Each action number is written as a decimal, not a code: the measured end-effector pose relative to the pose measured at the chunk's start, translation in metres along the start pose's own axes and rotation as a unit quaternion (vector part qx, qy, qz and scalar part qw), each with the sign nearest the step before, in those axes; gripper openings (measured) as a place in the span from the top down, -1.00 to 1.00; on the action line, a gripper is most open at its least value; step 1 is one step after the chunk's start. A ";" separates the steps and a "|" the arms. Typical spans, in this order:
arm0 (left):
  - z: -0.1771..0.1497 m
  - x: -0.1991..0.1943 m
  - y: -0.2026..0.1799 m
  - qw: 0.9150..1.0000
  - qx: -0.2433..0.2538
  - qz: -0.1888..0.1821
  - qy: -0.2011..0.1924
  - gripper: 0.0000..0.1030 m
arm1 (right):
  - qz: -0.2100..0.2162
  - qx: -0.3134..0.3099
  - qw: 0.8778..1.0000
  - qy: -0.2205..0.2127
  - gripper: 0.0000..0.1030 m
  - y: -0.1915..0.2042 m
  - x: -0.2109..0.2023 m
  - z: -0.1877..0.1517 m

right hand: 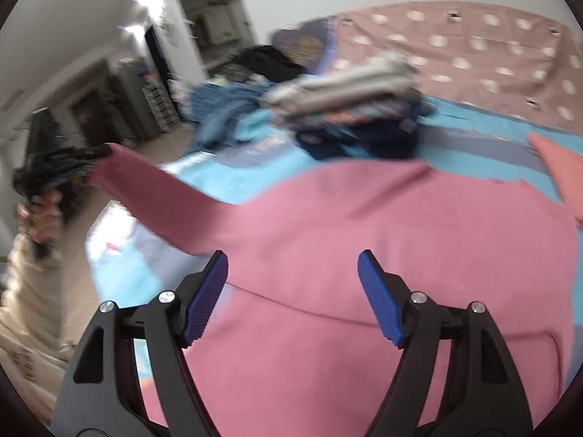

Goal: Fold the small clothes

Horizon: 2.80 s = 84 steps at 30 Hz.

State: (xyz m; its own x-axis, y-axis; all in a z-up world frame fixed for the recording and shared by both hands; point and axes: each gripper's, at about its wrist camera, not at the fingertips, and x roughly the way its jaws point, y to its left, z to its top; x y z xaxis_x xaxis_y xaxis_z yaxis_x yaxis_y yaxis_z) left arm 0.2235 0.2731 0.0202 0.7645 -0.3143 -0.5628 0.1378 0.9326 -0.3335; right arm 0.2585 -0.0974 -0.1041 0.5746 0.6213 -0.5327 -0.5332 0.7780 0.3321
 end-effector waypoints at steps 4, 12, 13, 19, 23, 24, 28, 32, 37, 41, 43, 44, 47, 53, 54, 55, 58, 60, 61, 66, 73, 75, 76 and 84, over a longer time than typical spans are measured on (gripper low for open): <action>-0.005 0.012 -0.048 0.998 0.009 -0.055 0.022 0.98 | 0.091 0.032 0.995 0.006 -0.46 0.021 0.000 0.019; -0.023 0.062 -0.097 0.989 0.017 -0.125 0.075 0.98 | 0.183 0.015 0.983 0.021 -0.57 0.054 0.019 0.025; -0.024 0.067 -0.102 0.988 0.019 -0.129 0.080 0.98 | 0.184 0.014 0.983 0.025 -0.57 0.055 0.023 0.024; -0.028 0.076 -0.119 0.983 0.035 -0.149 0.101 0.98 | 0.144 0.000 0.989 0.027 -0.55 0.059 0.045 0.023; -0.025 0.078 -0.121 0.983 0.037 -0.148 0.101 0.98 | 0.135 0.016 0.990 0.029 0.57 0.053 0.051 0.021; -0.025 0.078 -0.119 0.983 0.033 -0.151 0.102 0.98 | 0.129 0.019 0.991 0.027 0.86 0.051 0.050 0.020; -0.020 0.080 -0.116 0.983 0.021 -0.150 0.105 0.96 | 0.106 0.018 0.994 0.006 0.96 0.049 0.041 0.020; -0.015 0.062 -0.108 0.989 0.020 -0.133 0.064 0.18 | 0.092 0.013 0.996 -0.006 0.96 0.049 0.030 0.022; -0.024 0.033 -0.099 0.994 0.035 -0.107 0.010 0.07 | 0.079 0.022 0.996 -0.024 0.96 0.039 0.016 0.033; -0.042 0.027 -0.098 0.996 0.070 -0.057 0.000 0.06 | 0.073 0.024 0.996 -0.034 0.96 0.027 0.004 0.060; -0.050 0.029 -0.096 0.996 0.075 -0.036 0.006 0.06 | 0.068 0.017 0.997 -0.044 0.96 0.022 -0.005 0.083; -0.052 0.031 -0.094 0.997 0.076 -0.028 0.008 0.06 | 0.066 0.014 0.997 -0.046 0.96 0.021 -0.008 0.090; -0.055 0.037 -0.087 0.998 0.069 -0.003 0.012 0.01 | 0.063 -0.004 0.996 -0.063 0.96 0.017 -0.027 0.127; -0.060 0.052 -0.080 0.998 0.062 0.004 0.027 -0.12 | 0.046 -0.031 0.992 -0.111 0.96 0.008 -0.078 0.172; -0.060 0.054 -0.080 0.998 0.064 0.003 0.030 -0.12 | 0.038 -0.036 0.991 -0.122 0.96 0.004 -0.093 0.177; -0.061 0.056 -0.081 0.997 0.065 0.004 0.032 -0.12 | 0.029 -0.039 0.991 -0.128 0.96 0.000 -0.102 0.179; -0.063 0.067 -0.084 0.997 0.070 -0.003 0.044 -0.13 | 0.009 -0.040 0.988 -0.146 0.97 -0.015 -0.127 0.178; -0.063 0.075 -0.087 0.996 0.072 -0.008 0.052 -0.14 | 0.008 -0.035 0.988 -0.153 0.96 -0.032 -0.142 0.172; -0.064 0.078 -0.089 0.996 0.072 -0.012 0.055 -0.14 | 0.001 -0.030 0.988 -0.154 0.96 -0.041 -0.146 0.167; -0.067 0.107 -0.100 0.993 0.080 -0.023 0.085 -0.15 | -0.022 0.012 0.991 -0.133 0.96 -0.105 -0.151 0.123; -0.076 0.164 -0.125 0.983 0.105 -0.032 0.146 -0.15 | -0.032 0.122 0.987 -0.096 0.96 -0.197 -0.136 0.027; -0.078 0.175 -0.129 0.981 0.108 -0.034 0.155 -0.15 | -0.033 0.163 0.982 -0.090 0.91 -0.219 -0.134 -0.008; -0.078 0.181 -0.131 0.980 0.108 -0.034 0.161 -0.15 | -0.034 0.183 0.979 -0.085 0.89 -0.228 -0.133 -0.024; -0.077 0.210 -0.133 0.977 0.085 -0.046 0.189 -0.15 | -0.036 0.274 0.961 -0.010 0.66 -0.272 -0.116 -0.112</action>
State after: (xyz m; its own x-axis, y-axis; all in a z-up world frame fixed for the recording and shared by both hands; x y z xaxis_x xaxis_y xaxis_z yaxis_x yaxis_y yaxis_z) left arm 0.3171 0.0691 -0.1114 0.4608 -0.4102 -0.7870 0.3223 0.9036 -0.2823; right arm 0.2677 -0.3917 -0.2198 0.6118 0.5618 -0.5568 -0.0877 0.7478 0.6581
